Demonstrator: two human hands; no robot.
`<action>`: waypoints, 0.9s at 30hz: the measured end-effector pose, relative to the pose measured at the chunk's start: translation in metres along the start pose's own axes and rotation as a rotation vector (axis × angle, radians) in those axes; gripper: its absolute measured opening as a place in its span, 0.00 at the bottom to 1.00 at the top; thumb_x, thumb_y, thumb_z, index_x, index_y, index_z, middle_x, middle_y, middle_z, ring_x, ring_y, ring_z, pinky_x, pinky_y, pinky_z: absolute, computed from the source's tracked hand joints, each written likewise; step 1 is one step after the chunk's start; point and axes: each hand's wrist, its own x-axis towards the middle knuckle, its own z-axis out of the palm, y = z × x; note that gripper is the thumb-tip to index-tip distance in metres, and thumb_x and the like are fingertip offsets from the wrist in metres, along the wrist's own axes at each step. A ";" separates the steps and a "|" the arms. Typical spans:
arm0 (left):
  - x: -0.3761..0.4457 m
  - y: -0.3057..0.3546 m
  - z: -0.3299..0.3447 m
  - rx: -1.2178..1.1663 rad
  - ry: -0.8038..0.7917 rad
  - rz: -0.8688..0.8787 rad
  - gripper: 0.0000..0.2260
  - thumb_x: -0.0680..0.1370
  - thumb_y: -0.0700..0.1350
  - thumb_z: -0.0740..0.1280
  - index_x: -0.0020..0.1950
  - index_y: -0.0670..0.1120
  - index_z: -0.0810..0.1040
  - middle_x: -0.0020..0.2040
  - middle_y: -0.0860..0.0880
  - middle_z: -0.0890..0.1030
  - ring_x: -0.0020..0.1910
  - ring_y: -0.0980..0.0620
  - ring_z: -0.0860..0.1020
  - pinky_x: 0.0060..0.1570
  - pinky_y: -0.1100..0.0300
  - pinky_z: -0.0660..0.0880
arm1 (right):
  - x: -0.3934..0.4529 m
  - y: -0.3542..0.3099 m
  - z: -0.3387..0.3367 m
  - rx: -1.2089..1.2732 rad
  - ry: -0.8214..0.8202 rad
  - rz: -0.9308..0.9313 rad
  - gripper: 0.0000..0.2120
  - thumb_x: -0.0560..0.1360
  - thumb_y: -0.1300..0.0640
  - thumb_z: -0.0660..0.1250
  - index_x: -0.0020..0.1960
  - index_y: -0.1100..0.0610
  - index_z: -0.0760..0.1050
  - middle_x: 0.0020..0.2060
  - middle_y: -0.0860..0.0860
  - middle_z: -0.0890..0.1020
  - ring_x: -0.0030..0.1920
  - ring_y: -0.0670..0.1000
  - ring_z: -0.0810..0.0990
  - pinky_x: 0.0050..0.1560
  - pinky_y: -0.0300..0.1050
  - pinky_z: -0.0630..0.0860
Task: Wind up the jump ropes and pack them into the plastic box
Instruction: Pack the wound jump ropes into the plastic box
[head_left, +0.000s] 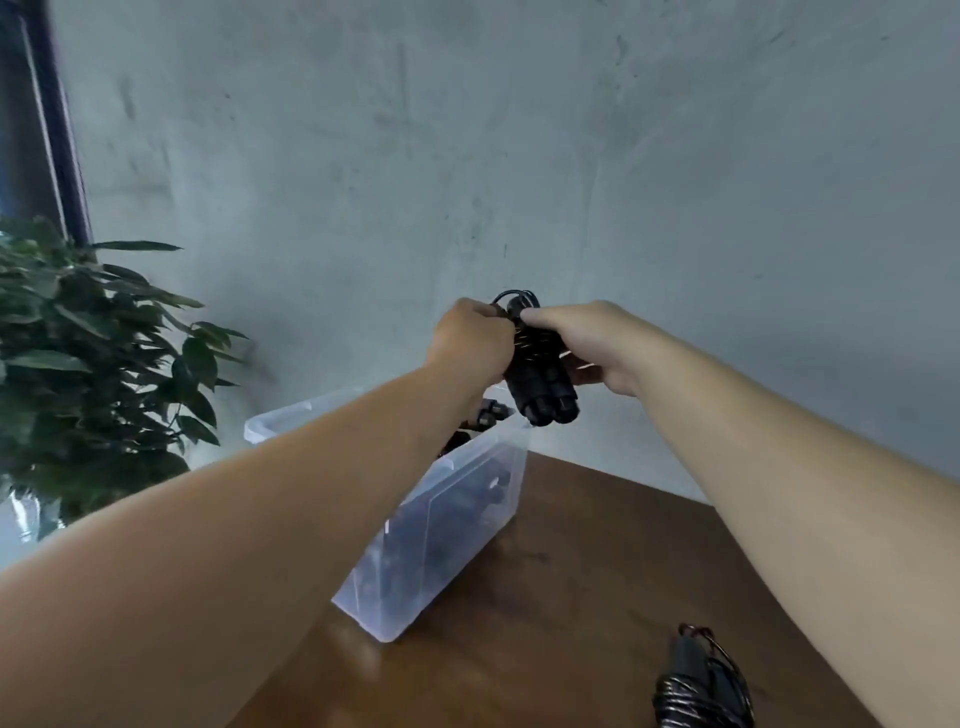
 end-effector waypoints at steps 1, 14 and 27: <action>0.012 -0.004 -0.013 0.013 0.015 -0.003 0.07 0.78 0.38 0.62 0.42 0.49 0.72 0.45 0.46 0.77 0.42 0.47 0.77 0.46 0.49 0.80 | 0.014 -0.005 0.014 -0.015 -0.024 -0.017 0.11 0.77 0.50 0.69 0.53 0.57 0.80 0.41 0.50 0.82 0.37 0.48 0.80 0.36 0.40 0.77; 0.095 -0.081 -0.083 0.255 -0.182 -0.439 0.08 0.81 0.37 0.61 0.59 0.38 0.72 0.45 0.41 0.78 0.37 0.48 0.78 0.47 0.55 0.80 | 0.128 0.019 0.131 -0.438 -0.269 0.042 0.21 0.63 0.47 0.76 0.53 0.55 0.83 0.47 0.54 0.85 0.45 0.55 0.83 0.52 0.53 0.81; 0.119 -0.096 -0.067 1.229 -0.510 -0.083 0.17 0.81 0.48 0.60 0.60 0.38 0.79 0.57 0.40 0.82 0.44 0.48 0.74 0.39 0.59 0.68 | 0.147 0.047 0.136 -0.642 -0.292 -0.123 0.10 0.73 0.49 0.74 0.54 0.47 0.84 0.53 0.45 0.84 0.50 0.46 0.78 0.49 0.38 0.71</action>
